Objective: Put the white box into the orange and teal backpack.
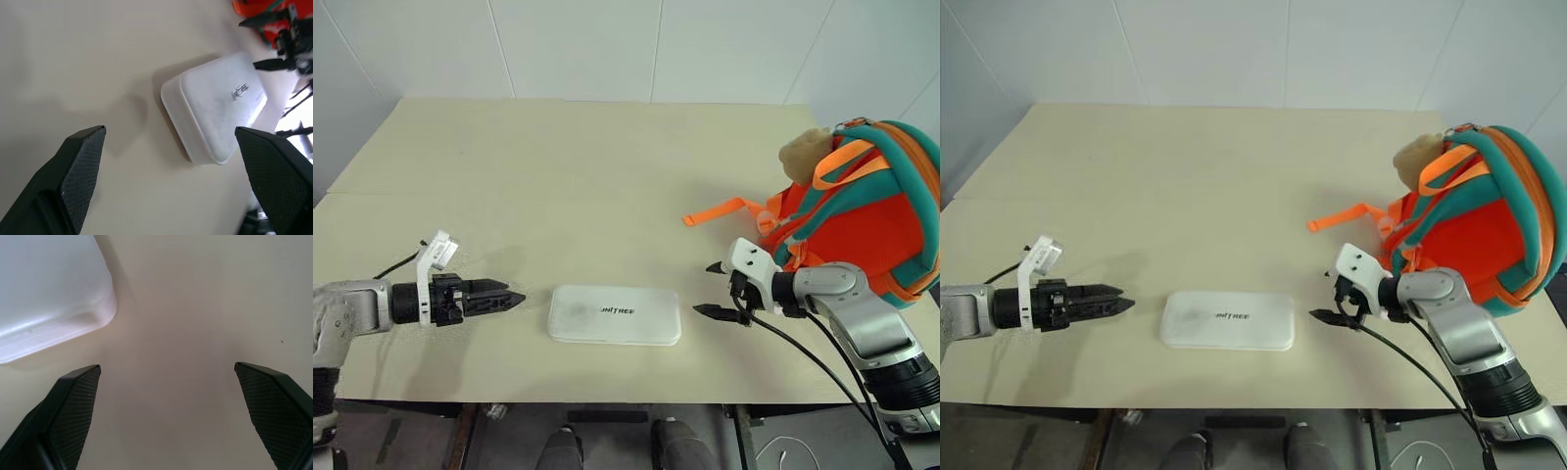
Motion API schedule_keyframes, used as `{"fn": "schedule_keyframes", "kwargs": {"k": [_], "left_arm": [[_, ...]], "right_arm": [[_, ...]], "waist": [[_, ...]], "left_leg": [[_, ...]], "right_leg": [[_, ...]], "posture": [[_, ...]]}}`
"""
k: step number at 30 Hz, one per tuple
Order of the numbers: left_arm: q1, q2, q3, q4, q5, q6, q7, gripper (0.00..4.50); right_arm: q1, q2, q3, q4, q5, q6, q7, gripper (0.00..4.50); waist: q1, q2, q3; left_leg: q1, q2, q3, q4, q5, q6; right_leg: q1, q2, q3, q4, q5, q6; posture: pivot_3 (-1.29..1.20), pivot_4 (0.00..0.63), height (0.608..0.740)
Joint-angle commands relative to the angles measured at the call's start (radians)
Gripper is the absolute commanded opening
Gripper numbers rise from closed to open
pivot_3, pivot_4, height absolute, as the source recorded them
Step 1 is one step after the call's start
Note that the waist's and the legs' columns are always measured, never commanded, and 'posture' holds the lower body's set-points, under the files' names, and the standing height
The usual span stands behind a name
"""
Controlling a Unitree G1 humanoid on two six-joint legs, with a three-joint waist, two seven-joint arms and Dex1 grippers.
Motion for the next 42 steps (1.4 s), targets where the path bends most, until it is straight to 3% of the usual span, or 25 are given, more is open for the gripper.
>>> {"fn": "schedule_keyframes", "kwargs": {"k": [1, 6, 14, 33, 42], "left_arm": [[-0.055, -0.032, 0.037, 0.025, -0.065, 0.149, 0.03, 4.35], [-0.109, -0.109, 0.016, 0.102, -0.12, 0.239, 0.083, 4.35], [-0.133, -0.126, -0.09, 0.156, -0.134, 0.239, 0.137, 4.35], [-0.185, -0.285, -0.106, 0.125, -0.116, 0.221, 0.204, 4.35], [-0.174, -0.264, -0.102, 0.112, -0.096, 0.189, 0.188, 1.64]], "right_arm": [[-0.01, 0.008, -0.016, -0.028, 0.008, -0.009, -0.01, 4.5], [-0.011, 0.034, -0.002, -0.033, 0.008, -0.001, -0.02, 4.5], [-0.011, 0.051, 0.004, -0.04, 0.01, 0.006, -0.028, 4.5], [-0.029, 0.102, 0.032, -0.044, 0.008, 0.003, -0.027, 4.5], [-0.012, 0.069, 0.011, -0.048, 0.006, 0.001, -0.024, 4.5]], "waist": [[0.001, 0.0, 0.0], [0.0, 0.0, 0.0], [0.001, 0.0, 0.0], [0.003, 0.0, 0.0], [0.003, 0.0, 0.0]], "left_leg": [[0.0, 0.0, 0.0, 0.0, 0.0, 0.0], [0.0, 0.0, -0.001, 0.0, 0.0, 0.0], [0.0, 0.0, -0.001, 0.001, 0.0, -0.001], [0.0, 0.0, -0.001, 0.004, 0.0, -0.001], [0.0, 0.0, -0.001, 0.004, -0.001, -0.001]], "right_leg": [[0.0, 0.0, 0.0, 0.0, 0.0, 0.0], [0.0, 0.0, -0.001, 0.001, 0.0, 0.0], [0.0, 0.0, 0.0, 0.001, 0.0, 0.0], [0.002, 0.0, 0.0, 0.002, 0.0, 0.001], [0.002, 0.0, 0.0, 0.002, 0.0, 0.001]], "posture": [[0.0, 0.15, 0.74], [0.0, 0.15, 0.74], [0.0, 0.15, 0.74], [0.0, 0.15, 0.74], [0.0, 0.15, 0.74]]}}
